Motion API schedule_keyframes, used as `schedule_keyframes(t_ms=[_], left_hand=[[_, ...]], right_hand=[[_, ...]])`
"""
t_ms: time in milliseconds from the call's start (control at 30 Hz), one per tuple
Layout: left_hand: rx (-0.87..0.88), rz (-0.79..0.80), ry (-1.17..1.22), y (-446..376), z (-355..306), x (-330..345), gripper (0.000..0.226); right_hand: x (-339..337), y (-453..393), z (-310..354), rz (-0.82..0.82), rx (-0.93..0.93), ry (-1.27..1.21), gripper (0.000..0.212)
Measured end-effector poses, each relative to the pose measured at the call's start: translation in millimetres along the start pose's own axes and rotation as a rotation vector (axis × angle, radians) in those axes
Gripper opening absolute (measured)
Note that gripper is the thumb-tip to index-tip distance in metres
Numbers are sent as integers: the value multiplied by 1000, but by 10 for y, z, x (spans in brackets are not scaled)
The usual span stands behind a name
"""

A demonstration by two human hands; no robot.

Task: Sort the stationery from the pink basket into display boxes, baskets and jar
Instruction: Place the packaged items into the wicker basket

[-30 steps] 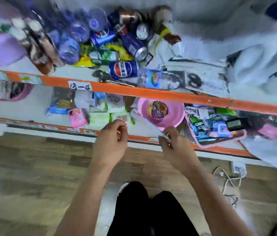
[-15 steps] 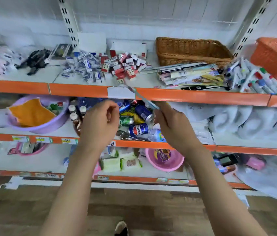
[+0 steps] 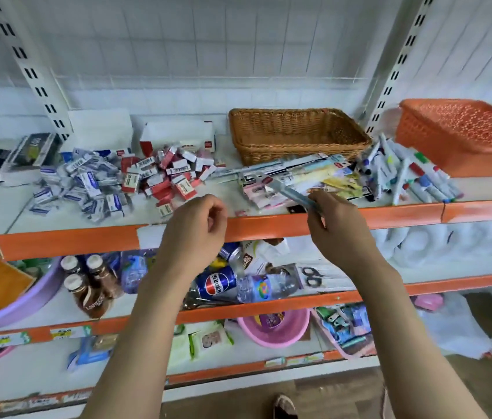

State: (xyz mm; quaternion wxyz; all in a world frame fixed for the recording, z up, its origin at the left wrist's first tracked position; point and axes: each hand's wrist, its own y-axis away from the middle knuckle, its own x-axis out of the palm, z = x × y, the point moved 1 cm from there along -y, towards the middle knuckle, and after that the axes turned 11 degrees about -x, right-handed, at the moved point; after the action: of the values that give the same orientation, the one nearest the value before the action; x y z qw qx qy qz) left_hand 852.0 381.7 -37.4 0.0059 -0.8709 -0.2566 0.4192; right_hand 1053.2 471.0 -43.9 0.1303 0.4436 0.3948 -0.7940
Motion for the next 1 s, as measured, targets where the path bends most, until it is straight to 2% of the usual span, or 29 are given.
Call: schedule_keyframes(t_ms=[133,200,300,433,500,633,800,1000], left_hand=[[-1,-28,-64,-358,-301,289,19],[-7,34,-148,-522,-446,441,44],[-54,214,-367,-748,-617,647,91],[-117,361,-533,-1008,-693,825,121],[-143,401,-534,-1101,-685,845,123],[-171,471,-555,-1232,-666,813,114],[-68,526,-511,-1335,-710,850,86],[20,582,-456,-1378,-764,939,81]], right_hand=[[-104,-240,-482,-16,-31,68,7],[-161,-363,-704,-27,-62,79,11],[-205,-503,-998,-24,-105,88,8],[-150,-565,-1234,5,-122,74,27],[-99,-565,-1289,33,-118,43,32],[-28,-578,-1327,70,-156,-6,41],[23,-568,-1269,33,-144,-13,42],[36,-517,-1306,27,-89,-60,35]])
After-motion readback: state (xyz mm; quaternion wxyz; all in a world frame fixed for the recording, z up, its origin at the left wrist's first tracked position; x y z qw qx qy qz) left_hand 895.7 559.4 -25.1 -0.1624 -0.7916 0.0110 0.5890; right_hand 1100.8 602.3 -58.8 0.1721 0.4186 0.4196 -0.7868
